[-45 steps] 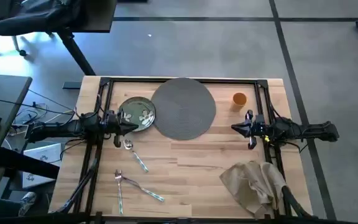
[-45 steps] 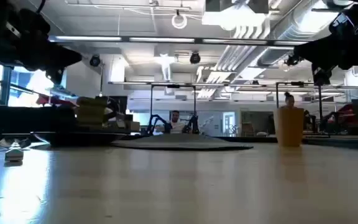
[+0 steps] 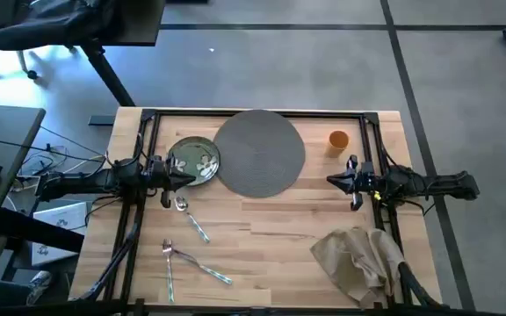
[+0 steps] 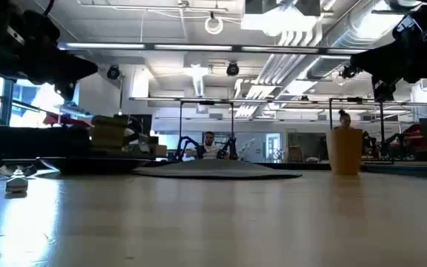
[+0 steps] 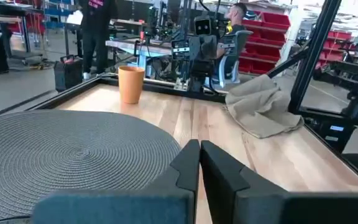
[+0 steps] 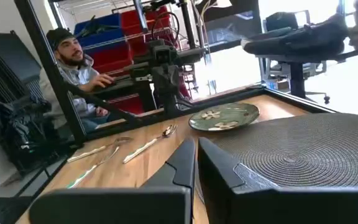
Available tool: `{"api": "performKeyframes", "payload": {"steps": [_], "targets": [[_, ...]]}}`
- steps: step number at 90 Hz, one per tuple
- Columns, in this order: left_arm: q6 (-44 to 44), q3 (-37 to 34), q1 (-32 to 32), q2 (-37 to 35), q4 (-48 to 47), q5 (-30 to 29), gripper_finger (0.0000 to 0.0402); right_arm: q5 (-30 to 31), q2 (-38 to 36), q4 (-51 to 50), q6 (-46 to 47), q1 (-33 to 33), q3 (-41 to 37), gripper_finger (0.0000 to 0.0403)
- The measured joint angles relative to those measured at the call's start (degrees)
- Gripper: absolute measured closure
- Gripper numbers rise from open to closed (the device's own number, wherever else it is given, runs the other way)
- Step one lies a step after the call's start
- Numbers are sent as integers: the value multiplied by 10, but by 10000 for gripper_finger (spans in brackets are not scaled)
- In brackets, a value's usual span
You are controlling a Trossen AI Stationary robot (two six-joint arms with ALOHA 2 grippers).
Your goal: Set table place
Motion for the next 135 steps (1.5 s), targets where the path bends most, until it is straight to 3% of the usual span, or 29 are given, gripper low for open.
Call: {"api": "performKeyframes", "payload": {"steps": [18,33,50,59,68,79,90,103,116,135], "targets": [[0,0,0,0,0,0,401,2,0,0,-6,0,0,403],[20,0,0,0,23,-1,401,41,0,18,-26,0,0,403],[-21,0,0,1,92,-29,401,17,0,19,92,0,0,403],[-26,1,0,3,135,-60,401,100,5,73,120,-4,0,403],[0,7,0,16,138,-69,401,90,35,156,42,-13,11,403],[12,16,1,41,136,-108,401,108,121,184,-22,-34,61,403],[14,25,1,67,126,-126,401,116,242,113,-67,-70,132,403],[-3,25,1,94,127,-135,401,105,404,23,-56,-119,218,394],[-30,25,1,109,126,-134,401,48,560,-35,-55,-155,302,354],[-40,25,1,120,126,-120,401,24,757,-69,-55,-188,402,285]]}}
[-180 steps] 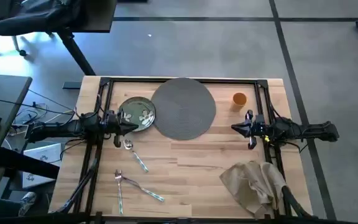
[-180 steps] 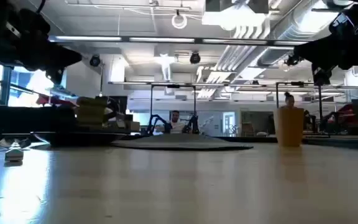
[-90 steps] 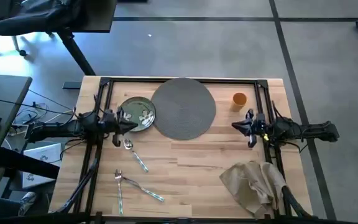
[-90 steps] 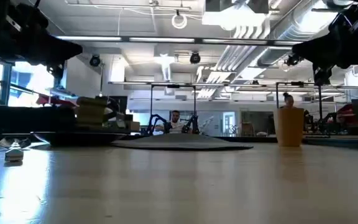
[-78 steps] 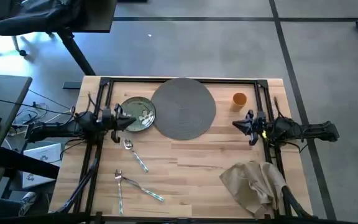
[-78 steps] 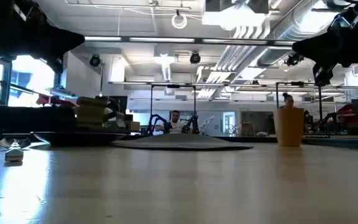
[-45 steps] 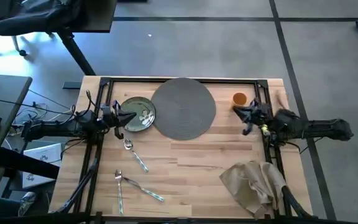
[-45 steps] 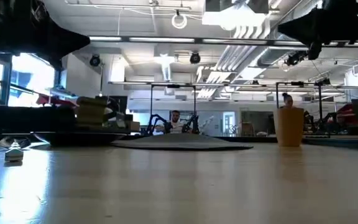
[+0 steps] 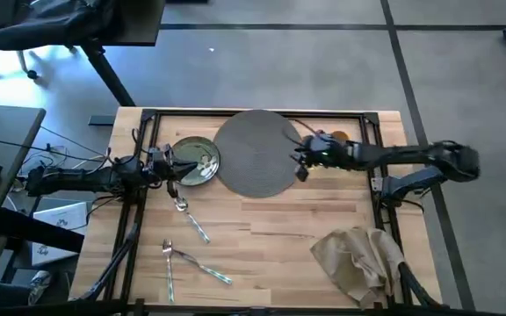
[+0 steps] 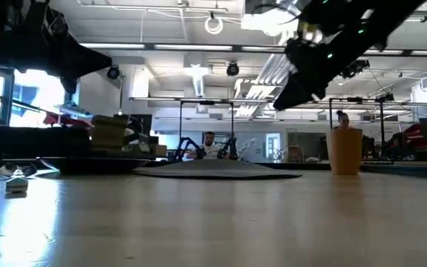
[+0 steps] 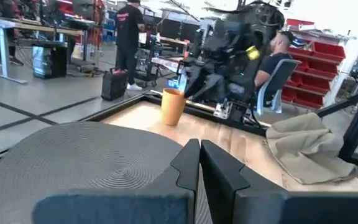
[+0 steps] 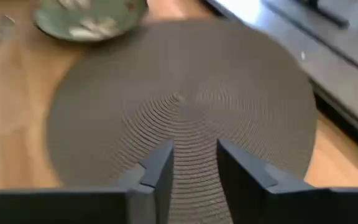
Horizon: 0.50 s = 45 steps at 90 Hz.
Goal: Set table place
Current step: Prepare the gray placemat to the center of the table
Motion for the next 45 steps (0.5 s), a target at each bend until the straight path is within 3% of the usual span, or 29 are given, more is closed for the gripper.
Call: {"api": "performKeyframes", "payload": {"steps": [25,45], "targets": [[9,0,0,1,-1,0,401,-66,215,-14,28,-37,123,258],[10,0,0,1,-4,2,401,-73,323,-62,27,-46,213,249]]}}
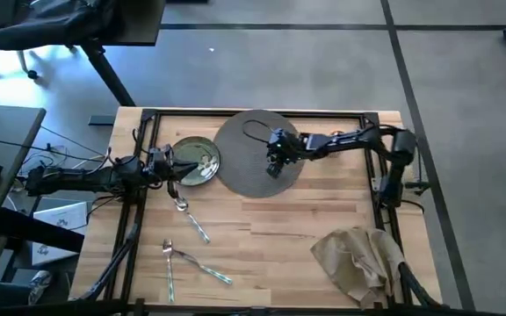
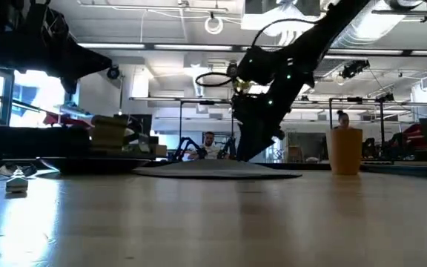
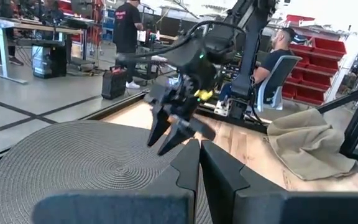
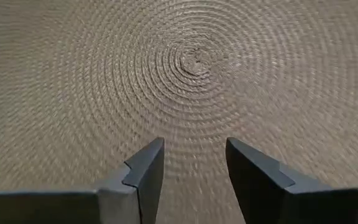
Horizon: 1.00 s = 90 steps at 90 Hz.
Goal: Set table place
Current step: Prepare the gray placemat to the center of the table
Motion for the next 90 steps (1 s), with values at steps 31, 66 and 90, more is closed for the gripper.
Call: {"api": "performKeyframes", "payload": {"steps": [31,66,90], "targets": [[0,0,0,0,-24,4,401,-4,44,-88,34,53,20,249],[-9,35,-11,58,-64,5,401,26,44,-135,132,188,19,249],[4,122,-20,119,-139,-8,401,10,40,-236,159,204,52,249]]}}
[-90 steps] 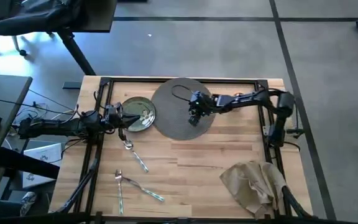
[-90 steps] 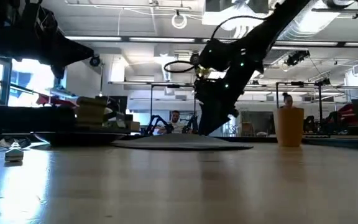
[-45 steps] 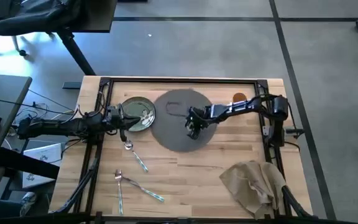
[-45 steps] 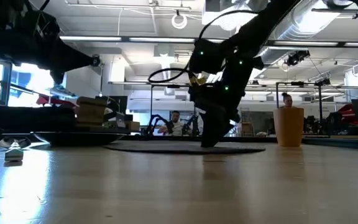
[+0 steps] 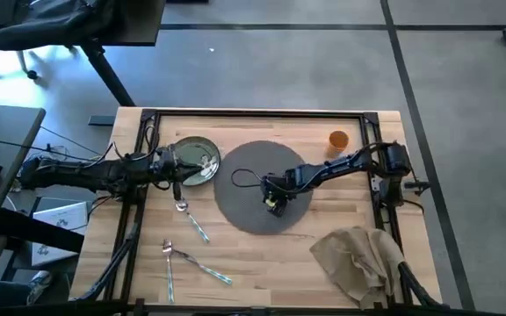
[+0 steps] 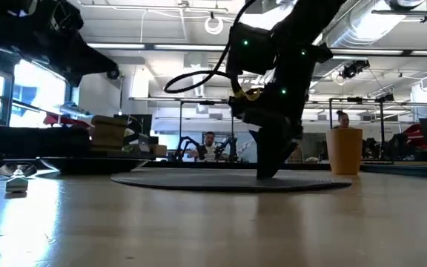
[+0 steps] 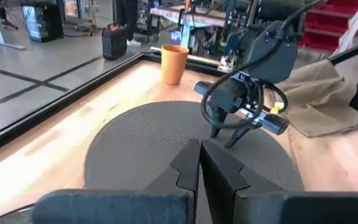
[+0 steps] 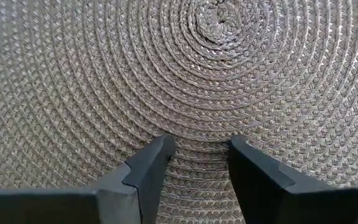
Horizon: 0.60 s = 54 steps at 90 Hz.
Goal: Set table place
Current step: Prepare the gray placemat to the center of the table, then fold the brown table napkin
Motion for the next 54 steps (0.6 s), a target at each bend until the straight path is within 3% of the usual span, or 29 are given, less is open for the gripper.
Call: {"api": "performKeyframes", "payload": {"steps": [18,54], "targets": [[-15,55,-1,56,-55,-6,401,-24,-2,-49,3,6,20,249],[-25,154,-1,180,-62,-11,401,134,-10,-321,-85,1,206,249]]}}
